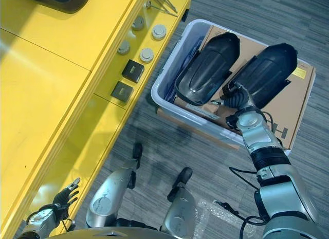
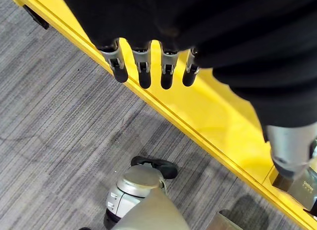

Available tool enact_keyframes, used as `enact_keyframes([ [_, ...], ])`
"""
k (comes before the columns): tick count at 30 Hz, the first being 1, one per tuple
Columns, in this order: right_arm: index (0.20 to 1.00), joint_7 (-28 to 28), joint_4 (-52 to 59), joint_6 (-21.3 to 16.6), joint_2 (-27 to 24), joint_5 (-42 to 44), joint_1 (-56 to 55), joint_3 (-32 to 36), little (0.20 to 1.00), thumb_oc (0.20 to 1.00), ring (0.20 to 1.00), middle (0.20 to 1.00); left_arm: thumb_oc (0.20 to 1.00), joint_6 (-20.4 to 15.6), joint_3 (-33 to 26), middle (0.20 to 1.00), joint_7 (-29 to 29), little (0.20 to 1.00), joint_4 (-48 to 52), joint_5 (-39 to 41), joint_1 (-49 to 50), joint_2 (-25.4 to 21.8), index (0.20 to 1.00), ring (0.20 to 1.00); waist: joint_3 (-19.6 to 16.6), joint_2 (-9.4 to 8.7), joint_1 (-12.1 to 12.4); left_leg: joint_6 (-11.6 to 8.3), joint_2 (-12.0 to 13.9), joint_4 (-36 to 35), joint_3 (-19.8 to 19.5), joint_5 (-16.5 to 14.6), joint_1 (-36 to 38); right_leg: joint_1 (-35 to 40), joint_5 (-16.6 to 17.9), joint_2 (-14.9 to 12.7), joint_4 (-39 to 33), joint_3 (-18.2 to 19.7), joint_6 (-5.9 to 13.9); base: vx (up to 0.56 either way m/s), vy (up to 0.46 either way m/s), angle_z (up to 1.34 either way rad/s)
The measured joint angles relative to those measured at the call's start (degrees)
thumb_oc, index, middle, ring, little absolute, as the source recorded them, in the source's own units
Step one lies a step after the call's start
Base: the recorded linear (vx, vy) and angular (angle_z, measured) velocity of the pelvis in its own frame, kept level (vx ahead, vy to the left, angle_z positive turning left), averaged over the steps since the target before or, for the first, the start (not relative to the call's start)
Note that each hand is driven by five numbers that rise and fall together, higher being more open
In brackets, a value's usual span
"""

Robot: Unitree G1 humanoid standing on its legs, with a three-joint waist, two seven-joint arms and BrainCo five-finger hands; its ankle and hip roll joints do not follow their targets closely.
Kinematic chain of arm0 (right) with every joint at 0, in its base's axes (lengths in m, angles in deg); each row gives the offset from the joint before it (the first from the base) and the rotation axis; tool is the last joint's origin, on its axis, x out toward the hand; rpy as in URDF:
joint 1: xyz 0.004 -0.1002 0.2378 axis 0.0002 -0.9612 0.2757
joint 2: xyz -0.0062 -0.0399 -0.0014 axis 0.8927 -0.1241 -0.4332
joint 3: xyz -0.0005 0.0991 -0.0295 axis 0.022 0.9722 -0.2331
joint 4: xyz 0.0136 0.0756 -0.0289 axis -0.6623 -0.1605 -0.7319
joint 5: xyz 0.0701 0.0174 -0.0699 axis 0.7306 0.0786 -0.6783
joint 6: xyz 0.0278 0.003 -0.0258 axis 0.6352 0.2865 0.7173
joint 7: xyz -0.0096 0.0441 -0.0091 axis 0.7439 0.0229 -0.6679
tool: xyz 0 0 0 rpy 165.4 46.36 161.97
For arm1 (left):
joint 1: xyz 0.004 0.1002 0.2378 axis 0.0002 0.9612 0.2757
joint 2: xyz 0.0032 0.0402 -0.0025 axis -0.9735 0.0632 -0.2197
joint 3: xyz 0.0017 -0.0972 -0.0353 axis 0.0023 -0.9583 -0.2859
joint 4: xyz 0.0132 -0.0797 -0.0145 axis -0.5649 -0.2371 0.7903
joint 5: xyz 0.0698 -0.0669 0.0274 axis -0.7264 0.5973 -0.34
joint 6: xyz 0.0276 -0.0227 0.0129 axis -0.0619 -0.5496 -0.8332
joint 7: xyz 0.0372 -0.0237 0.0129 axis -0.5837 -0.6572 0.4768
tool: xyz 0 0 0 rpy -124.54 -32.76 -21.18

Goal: Move parts from the plastic box to the shelf.

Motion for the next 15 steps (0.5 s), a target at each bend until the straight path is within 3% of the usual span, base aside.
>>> enact_keyframes([
  [5, 1.000, -0.7, 1.7, 1.1, 0.6, -0.3, -2.4, 2.5, 1.000, 1.000, 1.000, 1.000, 1.000, 0.0, -0.1, 1.000, -1.0, 1.000, 0.0, 0.0, 0.0, 0.0, 1.000, 1.000, -0.1, -0.34, -0.2, -0.07, 0.0, 0.0, 0.0, 0.1, 0.0, -0.1, 0.0, 0.0, 0.1, 0.0, -0.03, -0.01, -0.001, 0.00],
  [11, 1.000, -5.4, 3.7, 3.1, 3.3, -0.3, -9.6, 7.6, 1.000, 1.000, 1.000, 1.000, 1.000, 0.6, -2.4, 1.000, -1.1, 1.000, 0.2, -0.1, 0.5, 0.0, 1.000, 1.000, -1.2, -2.48, -0.8, -0.06, 0.2, -0.1, 0.2, -0.1, 0.2, 0.0, 0.1, 0.3, -0.5, 0.3, -0.16, 0.00, -0.009, -0.02],
  [15, 1.000, -8.1, 3.9, 4.0, 3.9, -0.2, -13.3, 10.7, 1.000, 1.000, 1.000, 1.000, 1.000, 0.9, -2.5, 1.000, -1.7, 1.000, 0.1, -0.1, 0.6, 0.0, 1.000, 1.000, -1.2, -2.69, -1.5, -0.10, 0.5, -0.1, 0.5, -0.2, 0.5, 0.9, 0.7, 0.8, -1.7, 0.4, -0.36, 0.00, -0.014, -0.04],
])
